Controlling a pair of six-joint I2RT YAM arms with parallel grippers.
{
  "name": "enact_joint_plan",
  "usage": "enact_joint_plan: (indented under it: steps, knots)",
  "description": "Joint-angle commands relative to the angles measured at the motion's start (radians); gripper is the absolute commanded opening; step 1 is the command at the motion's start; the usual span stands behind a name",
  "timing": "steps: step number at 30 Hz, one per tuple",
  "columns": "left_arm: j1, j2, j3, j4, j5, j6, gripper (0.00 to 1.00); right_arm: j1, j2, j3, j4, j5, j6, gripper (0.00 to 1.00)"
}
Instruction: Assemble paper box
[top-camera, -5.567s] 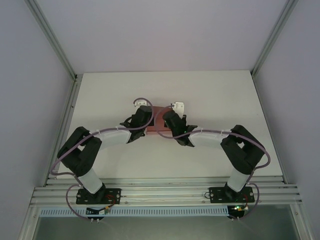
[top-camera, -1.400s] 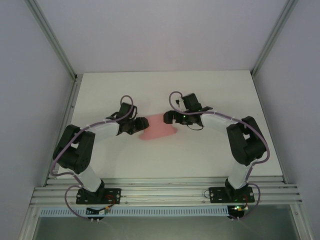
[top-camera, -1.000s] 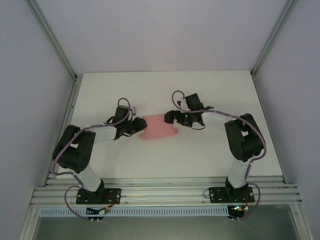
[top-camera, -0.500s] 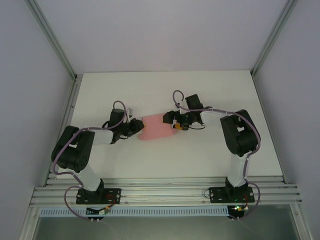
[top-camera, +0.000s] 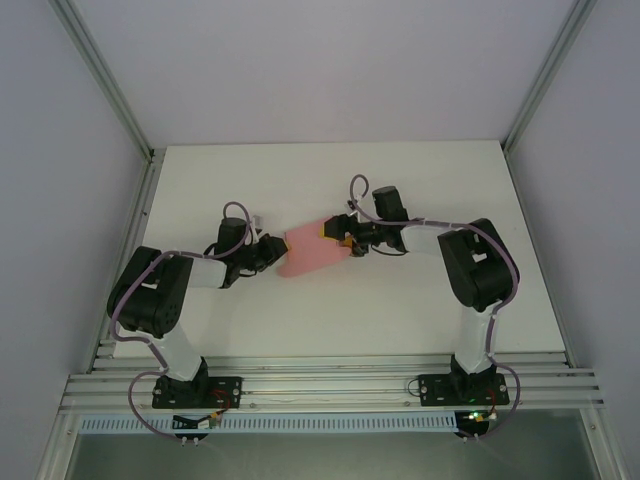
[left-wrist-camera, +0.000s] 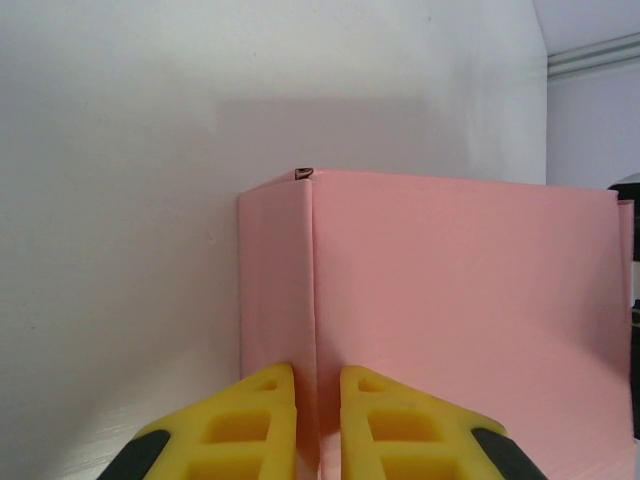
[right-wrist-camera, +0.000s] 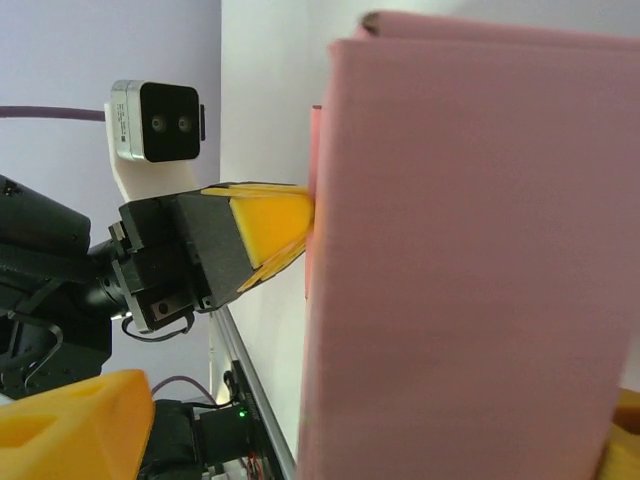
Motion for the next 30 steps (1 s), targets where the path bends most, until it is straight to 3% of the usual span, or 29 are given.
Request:
enact_joint_plan:
  steps: [1, 5, 8, 11, 13, 15, 16, 20, 22, 25, 30]
  knots:
    - [0.001, -0.023, -0.023, -0.118, -0.033, 0.033, 0.14, 0.01, -0.007, 0.028, -0.068, -0.002, -0.04, 0.73]
    - [0.001, -0.086, 0.006, -0.206, -0.064, 0.097, 0.19, 0.011, -0.027, 0.054, -0.199, 0.067, -0.105, 0.47]
    - [0.001, -0.142, 0.032, -0.263, -0.084, 0.154, 0.33, 0.011, -0.029, 0.058, -0.225, 0.074, -0.107, 0.43]
    - [-0.001, -0.208, 0.056, -0.309, -0.121, 0.229, 0.5, 0.01, -0.046, 0.05, -0.222, 0.082, -0.076, 0.41]
    - [-0.008, -0.251, 0.073, -0.328, -0.124, 0.323, 0.78, 0.009, -0.061, 0.053, -0.227, 0.088, -0.031, 0.41]
    - [-0.046, -0.307, 0.092, -0.348, -0.123, 0.447, 0.92, 0.004, -0.074, 0.077, -0.281, 0.08, 0.039, 0.4]
    - [-0.088, -0.341, 0.104, -0.375, -0.15, 0.539, 0.94, -0.001, -0.075, 0.095, -0.325, 0.063, 0.071, 0.38]
    - [-0.383, -0.431, 0.194, -0.554, -0.452, 1.011, 1.0, -0.018, -0.106, 0.121, -0.435, -0.023, 0.256, 0.42]
    - [-0.464, -0.439, 0.239, -0.633, -0.505, 1.125, 1.0, -0.025, -0.128, 0.106, -0.461, -0.077, 0.389, 0.42]
    - [-0.49, -0.459, 0.275, -0.704, -0.496, 1.196, 1.0, -0.033, -0.169, 0.059, -0.447, -0.122, 0.544, 0.37]
    - [-0.492, -0.475, 0.285, -0.743, -0.558, 1.297, 1.0, -0.039, -0.216, 0.059, -0.53, -0.16, 0.585, 0.34]
